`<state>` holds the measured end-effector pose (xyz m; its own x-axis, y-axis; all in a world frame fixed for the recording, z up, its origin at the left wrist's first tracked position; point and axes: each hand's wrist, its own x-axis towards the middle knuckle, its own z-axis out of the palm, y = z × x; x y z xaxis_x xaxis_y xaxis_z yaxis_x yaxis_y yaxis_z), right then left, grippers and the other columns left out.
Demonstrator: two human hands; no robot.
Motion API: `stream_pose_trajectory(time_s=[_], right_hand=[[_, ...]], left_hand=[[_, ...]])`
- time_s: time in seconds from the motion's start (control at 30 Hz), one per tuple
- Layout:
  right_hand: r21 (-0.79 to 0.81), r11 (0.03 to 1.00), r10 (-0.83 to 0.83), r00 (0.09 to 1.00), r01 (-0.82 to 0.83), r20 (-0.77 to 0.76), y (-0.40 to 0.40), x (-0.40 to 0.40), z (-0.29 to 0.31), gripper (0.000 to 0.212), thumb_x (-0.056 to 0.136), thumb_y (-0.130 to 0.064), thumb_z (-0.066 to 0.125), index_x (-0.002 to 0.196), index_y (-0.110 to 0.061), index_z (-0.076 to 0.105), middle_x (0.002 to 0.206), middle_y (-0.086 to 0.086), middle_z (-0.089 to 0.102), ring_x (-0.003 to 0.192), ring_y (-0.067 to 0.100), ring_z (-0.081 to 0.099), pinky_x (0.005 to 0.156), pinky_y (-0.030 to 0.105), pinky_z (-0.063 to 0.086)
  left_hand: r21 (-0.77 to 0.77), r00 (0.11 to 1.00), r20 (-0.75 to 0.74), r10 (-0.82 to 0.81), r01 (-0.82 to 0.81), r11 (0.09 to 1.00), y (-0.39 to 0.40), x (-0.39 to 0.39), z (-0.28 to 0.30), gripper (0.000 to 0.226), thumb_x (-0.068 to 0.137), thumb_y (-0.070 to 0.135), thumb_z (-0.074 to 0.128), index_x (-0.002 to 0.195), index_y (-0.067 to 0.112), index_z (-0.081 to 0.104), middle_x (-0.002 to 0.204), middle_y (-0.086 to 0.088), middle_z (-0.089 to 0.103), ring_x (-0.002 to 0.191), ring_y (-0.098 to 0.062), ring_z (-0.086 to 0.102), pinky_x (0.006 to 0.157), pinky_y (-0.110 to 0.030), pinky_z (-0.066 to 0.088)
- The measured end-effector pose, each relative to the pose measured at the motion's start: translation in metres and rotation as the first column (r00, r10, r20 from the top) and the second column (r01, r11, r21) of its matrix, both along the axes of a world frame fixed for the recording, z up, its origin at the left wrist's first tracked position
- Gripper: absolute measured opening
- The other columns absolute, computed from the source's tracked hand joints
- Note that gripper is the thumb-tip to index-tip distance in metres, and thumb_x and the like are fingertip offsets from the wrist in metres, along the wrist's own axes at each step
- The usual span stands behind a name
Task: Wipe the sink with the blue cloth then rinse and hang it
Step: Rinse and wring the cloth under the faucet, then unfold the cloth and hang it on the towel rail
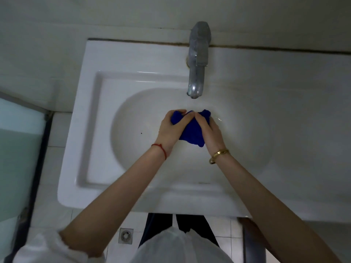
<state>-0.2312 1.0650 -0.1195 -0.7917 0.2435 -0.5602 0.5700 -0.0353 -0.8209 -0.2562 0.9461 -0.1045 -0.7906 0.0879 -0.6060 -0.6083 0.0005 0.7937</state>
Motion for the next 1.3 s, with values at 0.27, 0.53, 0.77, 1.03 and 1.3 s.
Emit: stream_pose_trajectory(time_s=[0.27,0.53,0.77,1.03,1.3], right_hand=[[-0.176,0.984,0.055,0.994,-0.037,0.096,-0.008,0.031,0.032,0.033,0.093,-0.034,0.060,0.120,-0.016,0.056,0.114,0.004,0.066,0.103,0.020,0.064,0.090,0.043,0.054],[-0.374,0.923,0.163,0.974,-0.093,0.160,-0.056,0.054,0.069,0.030,0.092,-0.021,0.059,0.122,-0.016,0.058,0.114,0.002,0.065,0.104,0.018,0.062,0.075,0.033,0.056],[-0.297,0.885,0.380,0.925,-0.359,0.014,-0.163,0.060,0.109,0.037,0.092,-0.022,0.062,0.128,-0.016,0.053,0.119,0.000,0.064,0.102,0.015,0.065,0.070,0.030,0.058],[-0.076,0.851,0.518,0.854,-0.520,-0.046,-0.348,0.070,0.125,0.029,0.091,-0.038,0.062,0.111,-0.016,0.060,0.108,0.004,0.068,0.096,0.019,0.067,0.085,0.043,0.057],[-0.125,0.898,0.394,0.897,-0.422,-0.200,-0.499,0.063,0.161,0.047,0.086,-0.029,0.070,0.126,-0.011,0.052,0.105,0.007,0.069,0.095,0.020,0.069,0.076,0.037,0.059]], left_hand=[[0.064,0.971,0.067,-0.230,0.226,0.972,-0.039,0.029,0.030,0.029,0.095,0.034,0.064,0.117,0.016,0.062,0.115,-0.007,0.070,0.105,-0.020,0.068,0.090,-0.038,0.058],[0.100,0.987,0.029,-0.160,0.156,0.983,-0.119,0.073,0.052,0.049,0.087,0.019,0.075,0.131,0.012,0.055,0.124,-0.009,0.065,0.106,-0.019,0.069,0.089,-0.034,0.058],[0.174,0.992,-0.036,0.117,-0.109,0.979,-0.229,0.114,0.083,0.049,0.087,0.012,0.073,0.133,0.011,0.056,0.128,-0.012,0.063,0.112,-0.022,0.067,0.091,-0.035,0.057],[0.128,0.968,-0.032,0.251,-0.245,0.961,-0.405,0.148,0.114,0.049,0.091,0.017,0.069,0.136,0.011,0.051,0.130,-0.007,0.061,0.112,-0.019,0.065,0.083,-0.029,0.059],[0.050,0.956,-0.169,0.242,-0.236,0.970,-0.563,0.139,0.162,0.045,0.088,0.024,0.072,0.130,0.017,0.057,0.124,-0.005,0.064,0.106,-0.016,0.068,0.076,-0.027,0.058]])
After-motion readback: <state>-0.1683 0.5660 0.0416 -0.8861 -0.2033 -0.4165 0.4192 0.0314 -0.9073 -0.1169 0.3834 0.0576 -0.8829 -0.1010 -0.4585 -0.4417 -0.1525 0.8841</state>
